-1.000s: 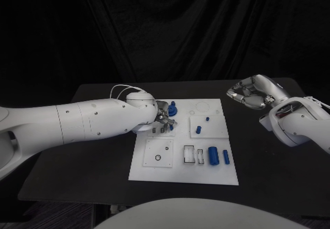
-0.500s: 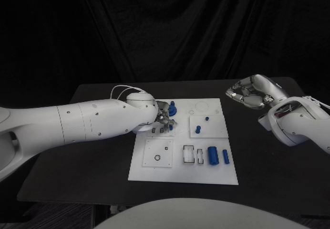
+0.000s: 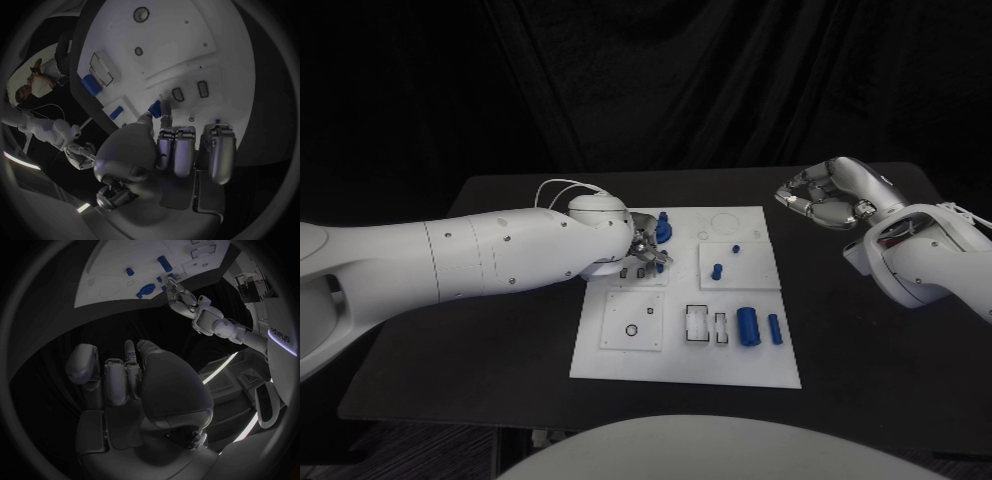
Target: Assemble the parts on the task board
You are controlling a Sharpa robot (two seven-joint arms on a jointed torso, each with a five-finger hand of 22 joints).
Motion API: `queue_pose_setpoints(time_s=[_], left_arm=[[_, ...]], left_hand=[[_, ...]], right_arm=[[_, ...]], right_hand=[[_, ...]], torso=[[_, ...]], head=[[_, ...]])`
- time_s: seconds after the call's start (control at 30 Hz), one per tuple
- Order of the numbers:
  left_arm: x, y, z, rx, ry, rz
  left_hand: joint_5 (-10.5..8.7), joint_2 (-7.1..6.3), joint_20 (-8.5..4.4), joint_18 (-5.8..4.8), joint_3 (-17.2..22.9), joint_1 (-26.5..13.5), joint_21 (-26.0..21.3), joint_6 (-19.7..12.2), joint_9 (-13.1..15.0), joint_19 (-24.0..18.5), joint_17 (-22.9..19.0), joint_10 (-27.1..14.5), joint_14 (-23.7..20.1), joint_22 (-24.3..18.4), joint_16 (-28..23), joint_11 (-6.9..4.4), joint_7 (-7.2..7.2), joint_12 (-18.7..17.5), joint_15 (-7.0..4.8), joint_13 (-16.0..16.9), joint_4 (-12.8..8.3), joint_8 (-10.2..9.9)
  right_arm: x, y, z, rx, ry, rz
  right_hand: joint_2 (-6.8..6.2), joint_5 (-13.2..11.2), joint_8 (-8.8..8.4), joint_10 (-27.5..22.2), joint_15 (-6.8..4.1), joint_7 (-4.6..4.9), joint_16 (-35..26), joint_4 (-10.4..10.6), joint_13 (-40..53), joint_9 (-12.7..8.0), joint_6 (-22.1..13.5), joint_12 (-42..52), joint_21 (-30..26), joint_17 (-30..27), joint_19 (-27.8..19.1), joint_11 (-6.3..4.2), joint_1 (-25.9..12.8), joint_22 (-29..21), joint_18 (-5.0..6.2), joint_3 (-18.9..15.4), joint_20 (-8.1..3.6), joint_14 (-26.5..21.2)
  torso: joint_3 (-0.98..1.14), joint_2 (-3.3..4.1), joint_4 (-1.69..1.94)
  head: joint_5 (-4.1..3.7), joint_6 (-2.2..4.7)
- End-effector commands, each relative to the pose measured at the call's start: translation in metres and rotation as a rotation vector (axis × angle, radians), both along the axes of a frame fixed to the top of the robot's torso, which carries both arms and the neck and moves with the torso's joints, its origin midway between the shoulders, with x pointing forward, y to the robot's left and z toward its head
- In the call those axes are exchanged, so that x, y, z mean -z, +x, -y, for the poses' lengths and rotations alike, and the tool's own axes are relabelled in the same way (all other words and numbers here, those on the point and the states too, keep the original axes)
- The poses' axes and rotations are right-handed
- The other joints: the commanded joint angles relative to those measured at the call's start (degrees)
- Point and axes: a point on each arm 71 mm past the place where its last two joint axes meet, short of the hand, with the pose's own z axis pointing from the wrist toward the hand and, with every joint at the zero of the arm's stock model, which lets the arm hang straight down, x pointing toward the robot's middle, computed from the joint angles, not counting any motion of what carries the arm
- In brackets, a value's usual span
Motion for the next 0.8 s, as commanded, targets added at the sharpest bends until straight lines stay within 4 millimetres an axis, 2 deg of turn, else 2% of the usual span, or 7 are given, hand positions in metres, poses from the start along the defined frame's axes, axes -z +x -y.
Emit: queue_pose_setpoints(time_s=[0.03,0.2,0.43,0.6,0.8], left_arm=[[0.0006,-0.0016,0.0029,0.02,-0.008,-0.008],[0.0007,-0.002,0.0035,0.024,-0.011,-0.008],[0.0009,-0.0026,0.0032,0.026,-0.011,-0.011],[0.0012,-0.0026,0.0018,0.025,-0.01,-0.012],[0.0017,-0.0027,0.0006,0.025,-0.008,-0.015]], left_hand=[[0.26,-0.05,-0.25,-0.06,0.38,0.45,-0.36,0.36,0.09,-0.07,15.1,6.14,5.96,7.58,0.15,-0.43,-0.12,-0.11,-0.34,14.91,0.03,-0.39],[0.61,-0.14,-0.28,-0.03,1.1,0.79,-0.44,0.45,0.31,-0.14,15.1,6.14,5.96,7.52,0.15,-0.45,-0.14,-0.11,-0.37,14.91,-0.29,-0.78],[2.72,-0.89,-0.36,-0.04,2.85,1.21,-0.51,0.72,0.94,-0.12,15.1,6.14,5.96,7.6,0.15,-0.52,-0.2,-0.11,-0.43,14.91,-0.9,-1.77],[6.13,-2.04,-0.42,-0.02,5.44,1.71,-0.63,0.91,1.69,-0.14,15.1,6.14,5.96,7.64,0.15,-0.57,-0.25,-0.11,-0.5,14.91,-1.61,-2.98],[6.88,-2.35,-0.43,-0.03,6.28,1.65,-0.64,1.01,1.91,-0.11,15.1,6.14,5.96,7.69,0.15,-0.57,-0.22,-0.11,-0.5,14.91,-1.62,-3.32]], right_arm=[[0.001,-0.0002,-0.0007,-0.004,-0.002,-0.003],[0.0015,0.0002,-0.0016,-0.005,-0.003,-0.008],[0.002,0.0007,-0.002,-0.006,-0.005,-0.013],[0.0023,0.0008,-0.0019,-0.004,-0.006,-0.017],[0.0029,0.0013,-0.0021,-0.002,-0.008,-0.024]], right_hand=[[-0.13,0.31,-0.23,-0.37,0.11,0.21,0.26,-0.05,4.41,-0.07,-0.22,-0.35,-0.31,3.71,-0.03,0.16,0.51,6.53,0.84,0.26,0.02,2.27],[-0.13,0.39,-0.26,-0.38,0.12,0.21,0.24,-0.07,4.39,-0.09,-0.27,-0.36,-0.39,3.68,-0.03,0.17,0.6,6.52,0.86,0.36,0.03,2.27],[-0.15,0.52,-0.29,-0.39,0.12,0.22,0.22,-0.12,4.37,-0.11,-0.33,-0.37,-0.51,3.66,-0.04,0.17,0.77,6.5,0.88,0.5,0.03,2.28],[-0.17,0.67,-0.32,-0.39,0.12,0.24,0.23,-0.16,4.35,-0.13,-0.38,-0.38,-0.41,3.66,0.02,0.18,0.94,6.54,0.85,0.65,0.03,2.28],[-0.29,1.15,-0.35,-0.39,0.15,0.27,0.23,-0.27,4.32,-0.16,-0.46,-0.38,-0.6,3.65,0.04,0.21,1.43,6.54,0.88,1.05,0.04,2.29]], torso=[[-0.03,-0.01,0.06],[-0.03,-0.03,0.12],[-0.04,-0.01,0.09],[-0.06,-0.02,0.01],[-0.04,-0.06,0.07]], head=[[-0.13,0.0],[-0.1,0.0],[-0.07,0.0],[-0.12,0.0],[-0.08,0.0]])
